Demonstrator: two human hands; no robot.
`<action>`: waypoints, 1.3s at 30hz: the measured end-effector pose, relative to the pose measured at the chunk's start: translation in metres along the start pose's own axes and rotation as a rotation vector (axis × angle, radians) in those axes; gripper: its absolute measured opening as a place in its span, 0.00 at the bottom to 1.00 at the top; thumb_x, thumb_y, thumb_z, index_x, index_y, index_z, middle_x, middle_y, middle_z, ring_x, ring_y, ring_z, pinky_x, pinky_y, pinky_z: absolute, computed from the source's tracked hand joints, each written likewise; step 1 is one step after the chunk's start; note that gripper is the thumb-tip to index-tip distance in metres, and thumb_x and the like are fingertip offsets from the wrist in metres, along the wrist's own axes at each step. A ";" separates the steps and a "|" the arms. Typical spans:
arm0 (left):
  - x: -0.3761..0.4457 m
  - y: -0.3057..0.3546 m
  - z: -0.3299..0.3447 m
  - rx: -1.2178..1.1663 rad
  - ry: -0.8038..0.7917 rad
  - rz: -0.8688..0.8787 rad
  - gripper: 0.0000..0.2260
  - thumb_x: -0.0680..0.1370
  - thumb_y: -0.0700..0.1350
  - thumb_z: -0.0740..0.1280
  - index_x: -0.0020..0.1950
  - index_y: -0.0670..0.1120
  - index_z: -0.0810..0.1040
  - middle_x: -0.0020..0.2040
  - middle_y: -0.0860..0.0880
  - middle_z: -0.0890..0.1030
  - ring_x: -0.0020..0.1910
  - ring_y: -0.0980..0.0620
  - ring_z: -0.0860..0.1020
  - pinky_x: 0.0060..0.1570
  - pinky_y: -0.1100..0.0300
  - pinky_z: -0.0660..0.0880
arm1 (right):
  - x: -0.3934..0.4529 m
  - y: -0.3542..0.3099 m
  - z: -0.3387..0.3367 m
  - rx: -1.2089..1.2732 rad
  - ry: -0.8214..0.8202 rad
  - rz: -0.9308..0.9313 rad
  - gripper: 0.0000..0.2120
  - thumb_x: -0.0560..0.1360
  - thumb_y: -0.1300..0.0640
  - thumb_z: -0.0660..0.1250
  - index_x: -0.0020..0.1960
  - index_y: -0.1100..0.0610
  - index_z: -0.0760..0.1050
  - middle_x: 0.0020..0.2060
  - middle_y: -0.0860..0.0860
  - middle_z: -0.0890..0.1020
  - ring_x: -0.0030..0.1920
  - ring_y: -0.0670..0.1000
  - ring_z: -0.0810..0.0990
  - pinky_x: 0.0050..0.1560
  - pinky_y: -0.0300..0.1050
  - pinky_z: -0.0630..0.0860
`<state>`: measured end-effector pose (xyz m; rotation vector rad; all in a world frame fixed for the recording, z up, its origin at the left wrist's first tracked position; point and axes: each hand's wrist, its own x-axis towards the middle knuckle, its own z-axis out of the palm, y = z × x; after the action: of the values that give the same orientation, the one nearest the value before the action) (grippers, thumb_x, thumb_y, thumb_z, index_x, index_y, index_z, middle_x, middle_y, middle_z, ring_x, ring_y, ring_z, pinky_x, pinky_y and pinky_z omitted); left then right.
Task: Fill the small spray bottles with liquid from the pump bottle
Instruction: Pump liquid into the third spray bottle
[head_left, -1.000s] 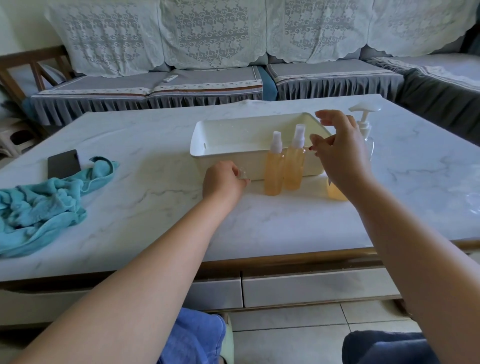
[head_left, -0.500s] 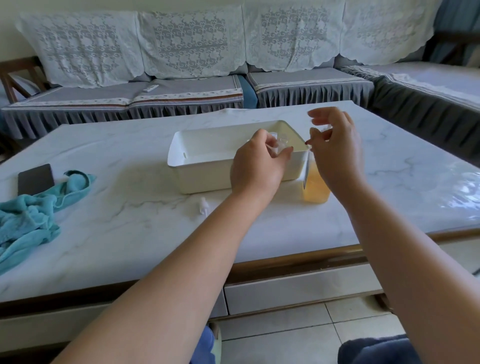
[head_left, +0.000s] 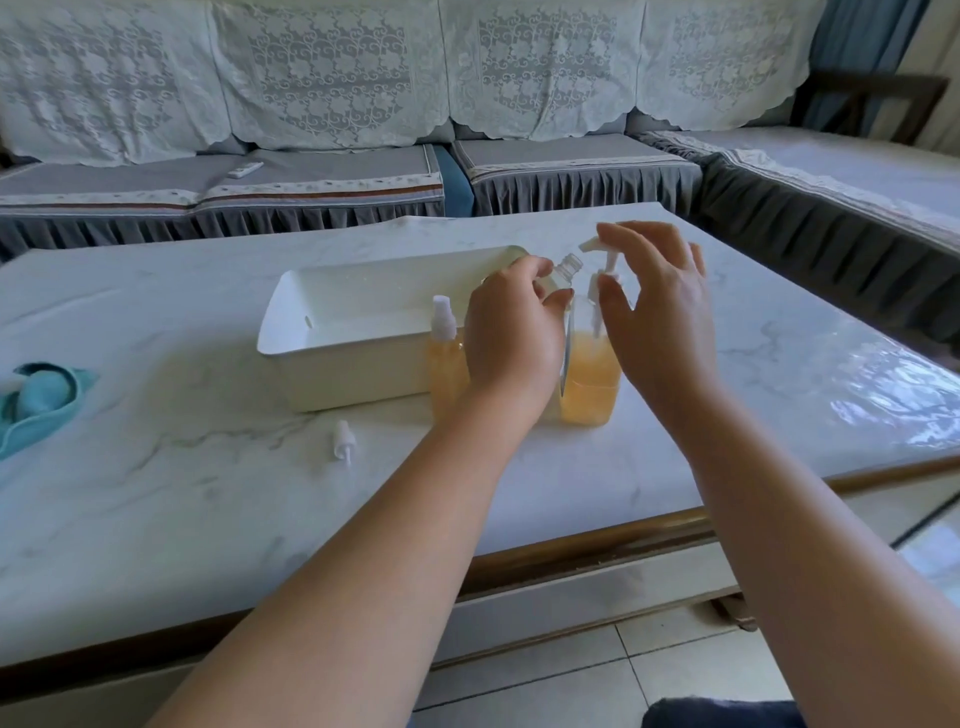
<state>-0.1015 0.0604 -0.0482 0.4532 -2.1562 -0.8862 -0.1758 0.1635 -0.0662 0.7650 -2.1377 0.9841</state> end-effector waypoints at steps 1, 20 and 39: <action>0.002 0.000 0.003 -0.004 0.005 -0.007 0.13 0.78 0.47 0.67 0.62 0.49 0.79 0.50 0.53 0.83 0.48 0.55 0.77 0.43 0.86 0.52 | 0.000 0.000 0.002 0.007 0.002 0.004 0.19 0.75 0.63 0.65 0.65 0.54 0.77 0.60 0.53 0.77 0.59 0.58 0.72 0.60 0.45 0.68; 0.012 -0.005 0.017 -0.008 -0.009 0.028 0.13 0.76 0.41 0.70 0.60 0.47 0.81 0.49 0.51 0.83 0.48 0.53 0.79 0.46 0.64 0.72 | -0.015 -0.010 0.015 -0.084 0.028 0.142 0.25 0.68 0.63 0.62 0.64 0.49 0.75 0.60 0.49 0.74 0.57 0.56 0.73 0.56 0.49 0.66; 0.015 0.003 0.018 -0.014 0.053 0.046 0.14 0.75 0.43 0.71 0.61 0.48 0.80 0.50 0.50 0.83 0.48 0.53 0.80 0.46 0.66 0.71 | -0.007 -0.011 0.004 -0.057 0.030 0.118 0.24 0.70 0.59 0.61 0.65 0.48 0.75 0.62 0.47 0.75 0.61 0.56 0.70 0.60 0.49 0.66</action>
<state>-0.1249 0.0621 -0.0468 0.4147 -2.1025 -0.8538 -0.1648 0.1560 -0.0690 0.5993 -2.1950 0.9845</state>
